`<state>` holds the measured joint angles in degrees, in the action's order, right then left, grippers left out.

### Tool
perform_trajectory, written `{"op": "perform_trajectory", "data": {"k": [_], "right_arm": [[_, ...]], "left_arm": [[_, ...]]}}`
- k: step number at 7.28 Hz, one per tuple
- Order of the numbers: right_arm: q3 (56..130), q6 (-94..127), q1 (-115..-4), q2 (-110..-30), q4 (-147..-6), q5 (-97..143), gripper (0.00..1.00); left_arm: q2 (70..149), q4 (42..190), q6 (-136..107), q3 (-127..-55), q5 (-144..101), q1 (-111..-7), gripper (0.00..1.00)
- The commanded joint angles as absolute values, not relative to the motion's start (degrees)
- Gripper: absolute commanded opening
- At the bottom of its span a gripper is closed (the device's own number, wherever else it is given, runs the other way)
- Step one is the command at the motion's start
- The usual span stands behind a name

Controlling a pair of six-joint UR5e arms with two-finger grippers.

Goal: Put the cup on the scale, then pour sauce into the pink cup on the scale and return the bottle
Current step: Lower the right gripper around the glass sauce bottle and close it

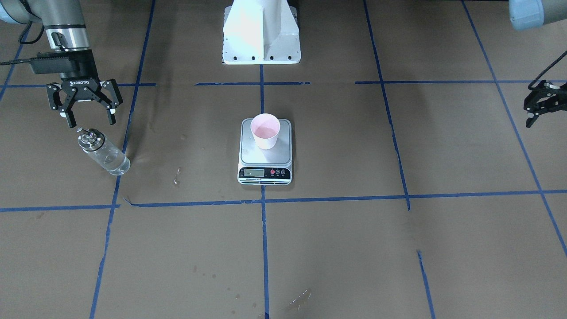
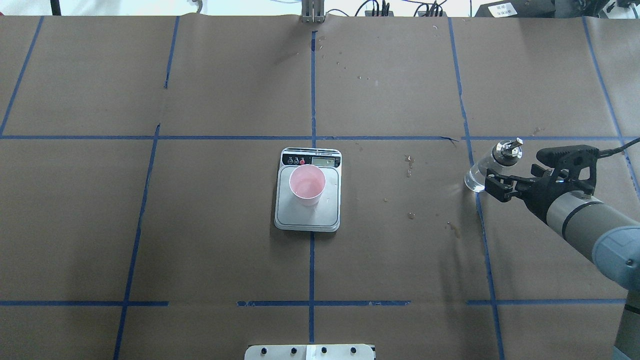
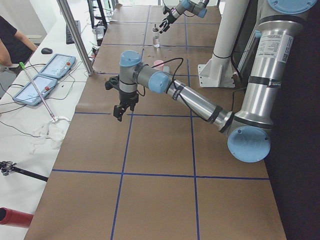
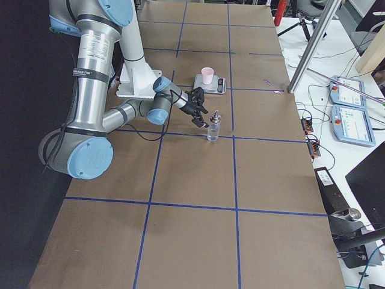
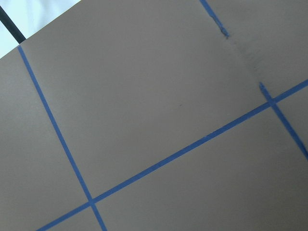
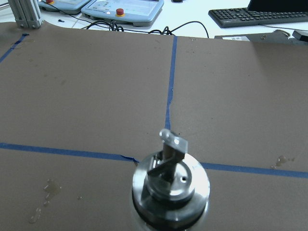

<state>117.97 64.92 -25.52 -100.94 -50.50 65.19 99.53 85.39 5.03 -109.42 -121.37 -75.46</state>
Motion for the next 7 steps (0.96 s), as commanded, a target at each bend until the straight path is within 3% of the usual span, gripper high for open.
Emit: {"op": "perform_trajectory", "data": {"k": [1, 7], "right_arm": [[114.18, 64.51, -25.49, -97.13, -50.45, 63.81, 1.0], [110.22, 61.44, -25.4, -95.98, -50.36, 62.31, 1.0]], "left_arm": [[99.4, 86.83, 6.33, -107.5, -121.29, -76.55, 1.0], [100.11, 88.86, 6.68, -104.94, -121.38, -77.26, 1.0]]}}
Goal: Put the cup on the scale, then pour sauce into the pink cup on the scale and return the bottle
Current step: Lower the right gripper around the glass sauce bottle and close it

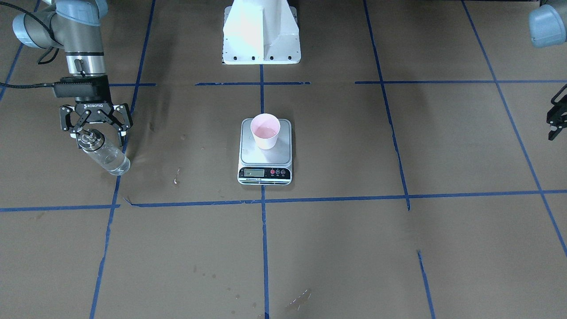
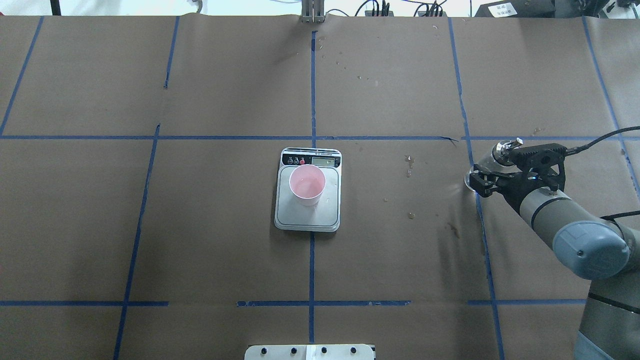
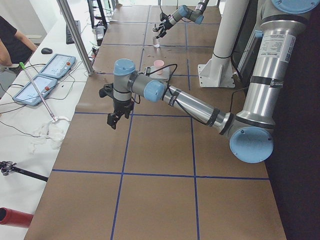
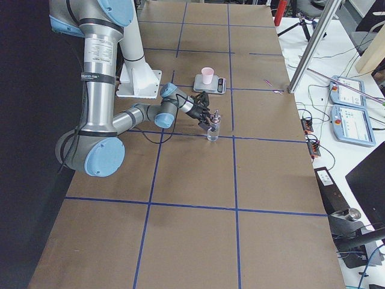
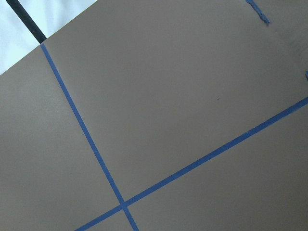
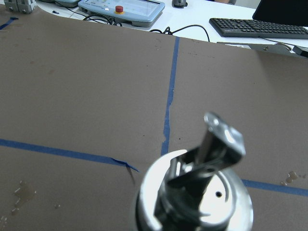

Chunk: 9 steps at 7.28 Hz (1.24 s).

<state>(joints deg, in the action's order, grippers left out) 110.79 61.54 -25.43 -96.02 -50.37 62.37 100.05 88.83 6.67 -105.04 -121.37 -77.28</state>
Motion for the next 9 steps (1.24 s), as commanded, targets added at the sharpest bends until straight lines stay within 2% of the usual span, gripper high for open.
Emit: {"op": "perform_trajectory", "data": {"k": [1, 9], "right_arm": [[109.61, 61.52, -25.31, -95.8, -50.36, 62.4, 1.0], [106.52, 61.35, -25.31, -92.81, -50.36, 62.75, 1.0]], "left_arm": [[100.19, 88.77, 6.59, -104.94, -121.38, -77.34, 1.0], [101.68, 88.33, 6.5, -105.2, -121.29, -78.22, 1.0]]}}
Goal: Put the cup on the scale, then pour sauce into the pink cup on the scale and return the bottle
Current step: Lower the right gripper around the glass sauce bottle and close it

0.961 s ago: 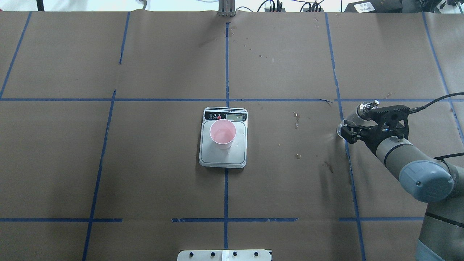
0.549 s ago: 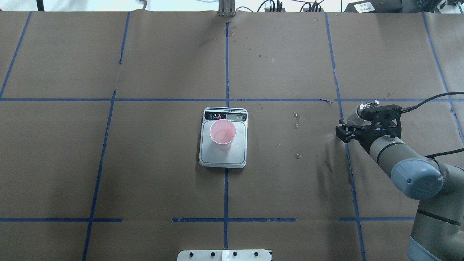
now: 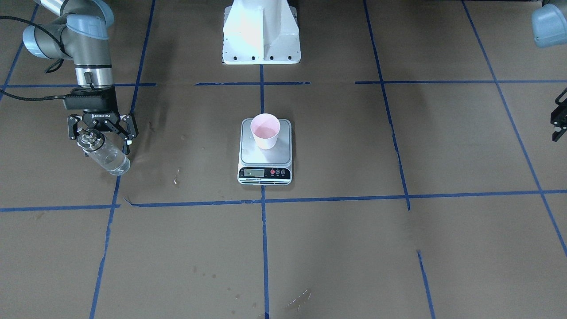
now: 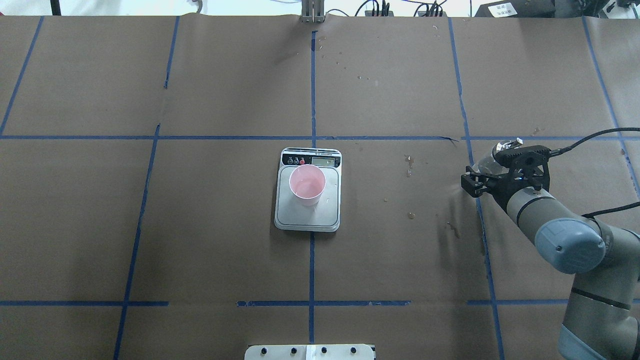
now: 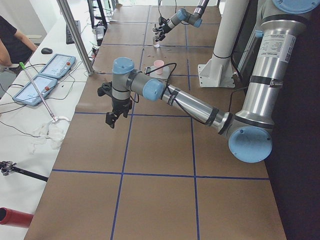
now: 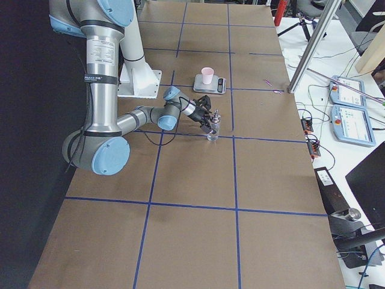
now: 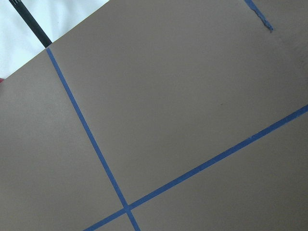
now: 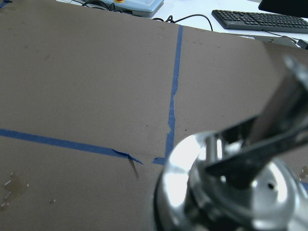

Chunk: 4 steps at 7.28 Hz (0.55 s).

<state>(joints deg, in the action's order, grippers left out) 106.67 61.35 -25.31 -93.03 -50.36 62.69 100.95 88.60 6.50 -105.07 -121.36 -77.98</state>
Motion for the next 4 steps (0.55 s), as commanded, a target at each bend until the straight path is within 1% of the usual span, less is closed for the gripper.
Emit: {"op": "perform_trajectory", "data": {"k": [1, 4], "right_arm": [[106.44, 61.26, -25.31, -92.64, -50.45, 62.84, 1.0], [105.91, 61.26, -25.4, -92.72, -50.45, 62.84, 1.0]], "left_arm": [[101.86, 88.24, 6.5, -105.12, -121.29, -78.22, 1.0], [101.87, 88.24, 6.5, -105.12, -121.29, -78.31, 1.0]]}}
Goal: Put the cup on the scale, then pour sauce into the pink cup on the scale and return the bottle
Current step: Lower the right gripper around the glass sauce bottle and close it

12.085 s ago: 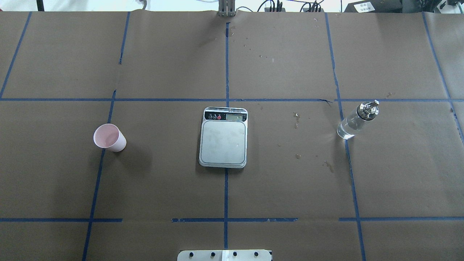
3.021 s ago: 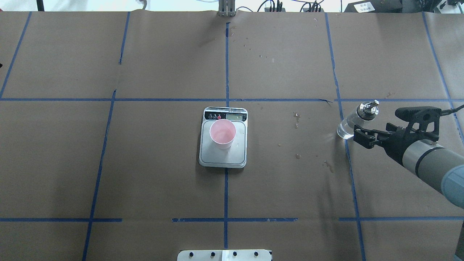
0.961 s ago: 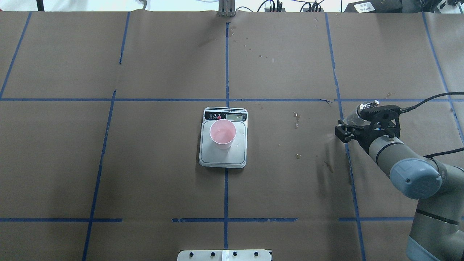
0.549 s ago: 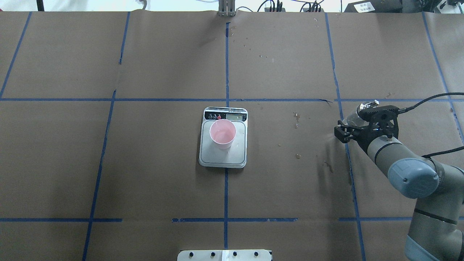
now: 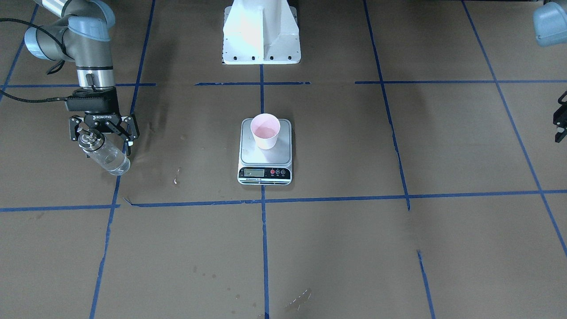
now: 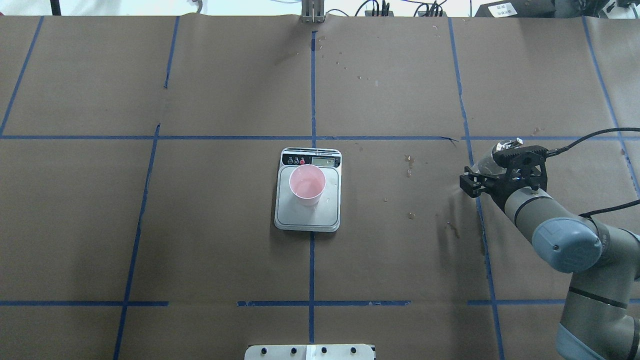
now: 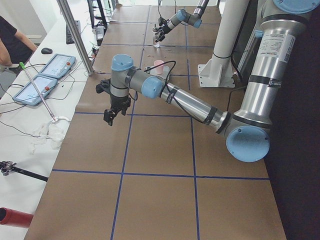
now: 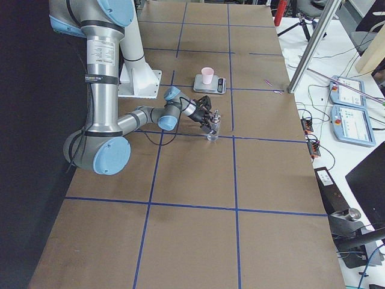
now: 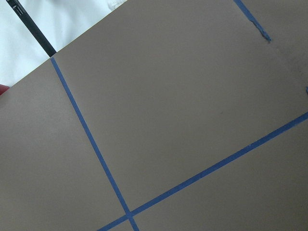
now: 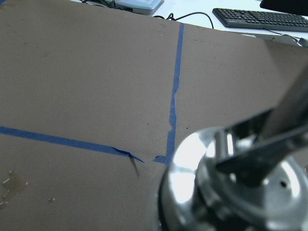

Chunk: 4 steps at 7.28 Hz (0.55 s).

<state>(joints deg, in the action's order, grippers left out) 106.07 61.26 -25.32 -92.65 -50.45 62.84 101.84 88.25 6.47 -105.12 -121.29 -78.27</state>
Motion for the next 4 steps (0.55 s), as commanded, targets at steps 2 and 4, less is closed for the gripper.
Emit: {"op": "perform_trajectory", "data": {"k": [2, 4], "right_arm": [[105.91, 61.17, -25.49, -92.72, -50.54, 62.75, 1.0], [105.91, 61.17, -25.49, -92.72, -50.54, 62.67, 0.94]], "left_arm": [[101.95, 88.24, 6.42, -105.12, -121.29, -78.31, 1.0], [101.95, 88.24, 6.42, -105.12, -121.29, -78.31, 1.0]]}}
